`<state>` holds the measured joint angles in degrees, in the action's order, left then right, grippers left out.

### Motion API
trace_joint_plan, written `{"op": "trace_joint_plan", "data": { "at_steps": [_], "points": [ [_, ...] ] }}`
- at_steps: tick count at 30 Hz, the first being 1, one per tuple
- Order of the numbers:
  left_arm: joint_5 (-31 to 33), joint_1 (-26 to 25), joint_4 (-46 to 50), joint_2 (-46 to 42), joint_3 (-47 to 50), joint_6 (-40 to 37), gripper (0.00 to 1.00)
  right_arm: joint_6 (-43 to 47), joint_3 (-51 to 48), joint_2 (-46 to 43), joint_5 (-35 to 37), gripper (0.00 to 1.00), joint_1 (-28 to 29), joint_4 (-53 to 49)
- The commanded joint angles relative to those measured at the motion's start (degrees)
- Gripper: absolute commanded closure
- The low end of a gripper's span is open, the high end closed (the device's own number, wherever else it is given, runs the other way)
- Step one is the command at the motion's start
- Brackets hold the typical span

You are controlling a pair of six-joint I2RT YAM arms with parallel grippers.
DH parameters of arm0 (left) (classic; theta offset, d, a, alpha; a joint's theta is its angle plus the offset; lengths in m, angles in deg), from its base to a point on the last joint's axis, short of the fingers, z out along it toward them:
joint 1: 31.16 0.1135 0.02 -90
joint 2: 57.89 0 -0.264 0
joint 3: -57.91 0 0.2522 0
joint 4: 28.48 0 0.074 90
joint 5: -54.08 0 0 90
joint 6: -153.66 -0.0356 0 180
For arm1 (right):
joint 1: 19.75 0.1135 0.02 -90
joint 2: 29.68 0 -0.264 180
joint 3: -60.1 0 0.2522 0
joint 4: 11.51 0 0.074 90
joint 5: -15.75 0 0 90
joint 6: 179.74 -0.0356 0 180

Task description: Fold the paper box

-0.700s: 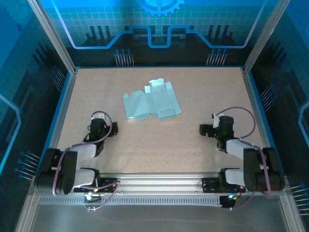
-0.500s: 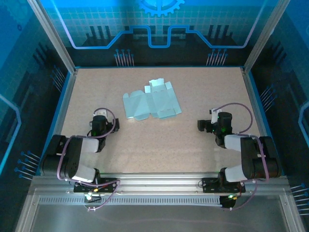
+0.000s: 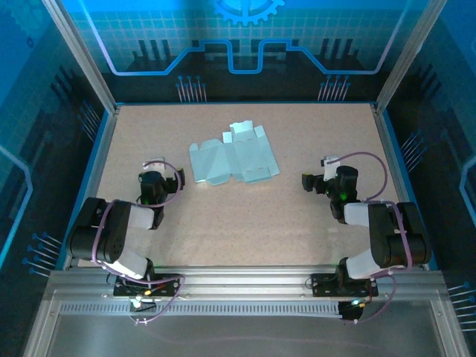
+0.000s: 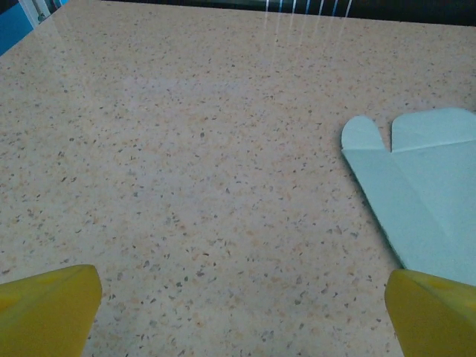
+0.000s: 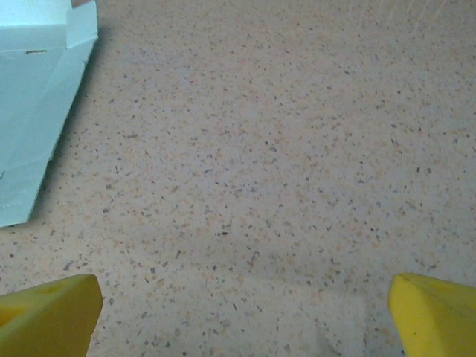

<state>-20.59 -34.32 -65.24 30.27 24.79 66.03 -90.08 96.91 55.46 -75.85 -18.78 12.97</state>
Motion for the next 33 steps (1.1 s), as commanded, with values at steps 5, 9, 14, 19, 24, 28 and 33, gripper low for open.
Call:
{"op": "trace_joint_plan", "data": {
  "at_steps": [5,9,14,19,24,28,33],
  "points": [
    [2.1,0.4,-12.6,0.6,2.9,-1.5,0.01,1.7,1.7,1.0,-0.7,0.0,1.1,5.1],
    [1.1,-0.6,-24.8,0.8,8.7,-3.1,0.01,1.8,11.9,-3.7,1.2,0.0,1.6,-18.0],
    [4.8,-5.0,-18.2,-5.3,7.4,-7.6,0.01,3.2,23.0,-5.4,2.8,0.0,3.8,-37.2],
    [6.0,-8.2,-0.7,-15.1,2.0,-10.3,0.01,2.7,31.8,-5.2,2.6,0.0,7.8,-47.6],
    [0.9,-10.6,11.8,-19.9,-4.0,-2.5,0.01,-0.1,39.3,-1.6,-0.9,0.0,11.8,-53.0],
    [1.0,-16.0,15.6,-18.5,-7.7,-0.7,0.01,-3.7,44.2,3.2,-4.1,0.0,13.7,-55.2],
    [0.4,-21.5,17.5,-14.5,-10.9,2.2,0.01,-7.2,50.5,11.3,-10.8,0.01,14.4,-57.2]
  ]
}}
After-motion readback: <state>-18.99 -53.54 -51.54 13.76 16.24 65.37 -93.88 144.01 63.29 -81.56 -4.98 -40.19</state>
